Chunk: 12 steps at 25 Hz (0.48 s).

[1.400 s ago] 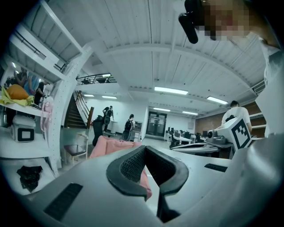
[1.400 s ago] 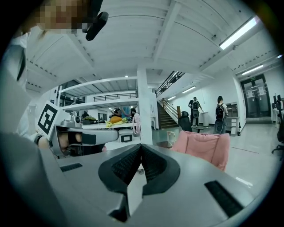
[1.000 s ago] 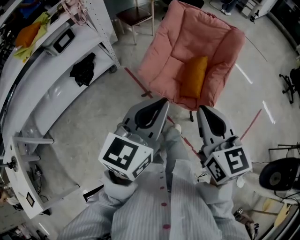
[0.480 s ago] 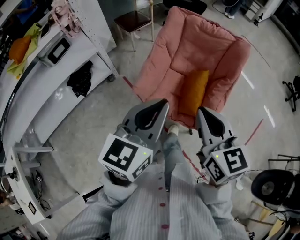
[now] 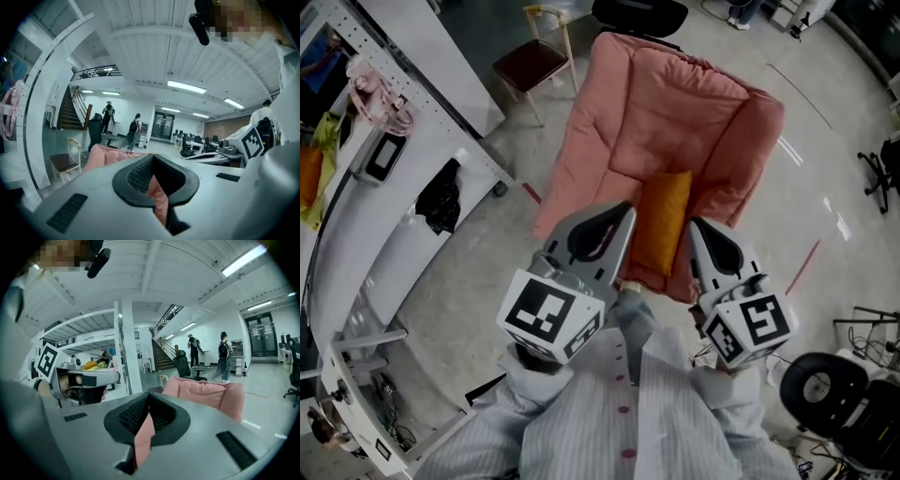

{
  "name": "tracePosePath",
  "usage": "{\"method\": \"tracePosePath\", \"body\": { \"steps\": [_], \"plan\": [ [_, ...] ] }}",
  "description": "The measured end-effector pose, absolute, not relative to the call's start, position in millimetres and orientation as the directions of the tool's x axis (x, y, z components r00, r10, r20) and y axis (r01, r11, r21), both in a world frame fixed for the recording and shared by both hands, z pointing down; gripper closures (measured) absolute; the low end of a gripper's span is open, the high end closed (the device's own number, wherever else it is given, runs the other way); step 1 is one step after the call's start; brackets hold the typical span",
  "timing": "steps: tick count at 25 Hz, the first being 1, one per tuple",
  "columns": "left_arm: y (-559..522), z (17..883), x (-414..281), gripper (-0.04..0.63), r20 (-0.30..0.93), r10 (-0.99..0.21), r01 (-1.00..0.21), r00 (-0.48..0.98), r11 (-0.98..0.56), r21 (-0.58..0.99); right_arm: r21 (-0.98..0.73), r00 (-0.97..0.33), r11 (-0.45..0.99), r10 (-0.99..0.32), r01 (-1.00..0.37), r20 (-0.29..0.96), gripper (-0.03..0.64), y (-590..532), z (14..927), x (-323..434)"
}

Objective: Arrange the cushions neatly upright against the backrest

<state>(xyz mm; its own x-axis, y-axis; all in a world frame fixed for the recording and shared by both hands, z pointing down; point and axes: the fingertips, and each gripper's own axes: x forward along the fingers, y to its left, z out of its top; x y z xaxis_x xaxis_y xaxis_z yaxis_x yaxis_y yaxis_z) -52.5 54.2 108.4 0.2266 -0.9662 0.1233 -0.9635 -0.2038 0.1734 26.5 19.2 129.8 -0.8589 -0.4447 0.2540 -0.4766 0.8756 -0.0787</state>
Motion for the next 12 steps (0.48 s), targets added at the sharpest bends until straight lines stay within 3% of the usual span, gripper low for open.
{"method": "tracePosePath", "body": {
  "steps": [12],
  "plan": [
    [-58.1,122.4,-55.3,0.583,0.185,-0.932,-0.941,0.313,-0.278,0.193,-0.110,-0.811,0.832,-0.486,-0.544,0.327,0.603,-81.0,150.2,29.2]
  ]
}}
